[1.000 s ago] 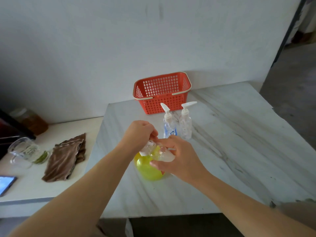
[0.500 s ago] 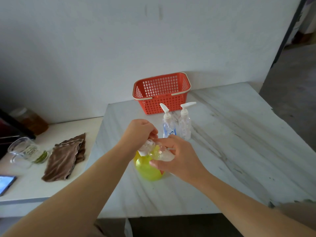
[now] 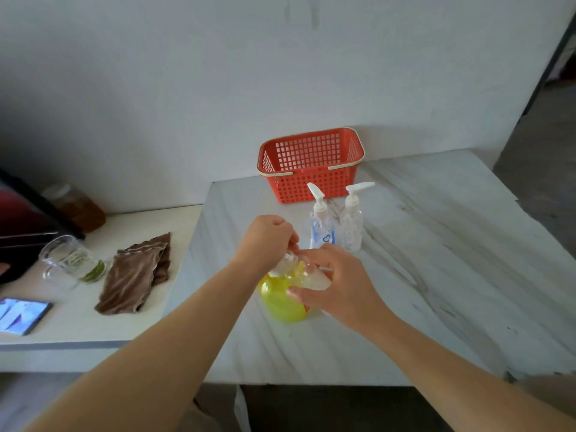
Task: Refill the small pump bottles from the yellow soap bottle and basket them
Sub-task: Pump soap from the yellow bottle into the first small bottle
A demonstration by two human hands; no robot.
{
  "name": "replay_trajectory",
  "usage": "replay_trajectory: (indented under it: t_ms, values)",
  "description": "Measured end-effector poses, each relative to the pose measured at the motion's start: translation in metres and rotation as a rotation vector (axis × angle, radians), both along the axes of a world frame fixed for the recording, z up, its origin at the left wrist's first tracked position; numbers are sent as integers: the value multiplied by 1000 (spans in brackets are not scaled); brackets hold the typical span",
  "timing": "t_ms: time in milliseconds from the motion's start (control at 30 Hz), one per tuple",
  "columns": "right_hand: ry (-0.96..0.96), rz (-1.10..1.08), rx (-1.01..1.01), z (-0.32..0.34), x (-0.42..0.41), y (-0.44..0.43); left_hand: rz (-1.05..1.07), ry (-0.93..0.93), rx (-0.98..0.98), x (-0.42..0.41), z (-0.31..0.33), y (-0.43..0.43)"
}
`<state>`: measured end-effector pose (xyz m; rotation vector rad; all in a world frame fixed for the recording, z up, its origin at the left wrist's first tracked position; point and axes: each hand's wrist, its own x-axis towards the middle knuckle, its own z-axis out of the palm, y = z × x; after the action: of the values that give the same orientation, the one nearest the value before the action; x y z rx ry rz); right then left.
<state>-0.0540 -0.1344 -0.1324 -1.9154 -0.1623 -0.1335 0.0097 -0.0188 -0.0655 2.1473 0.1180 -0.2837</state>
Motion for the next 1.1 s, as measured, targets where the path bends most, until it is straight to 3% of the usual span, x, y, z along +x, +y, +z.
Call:
replay_trajectory:
  t_ms: [1100]
  values:
    - [0,2,-32,9,-3,-3,-5,19,37,5,3,-1]
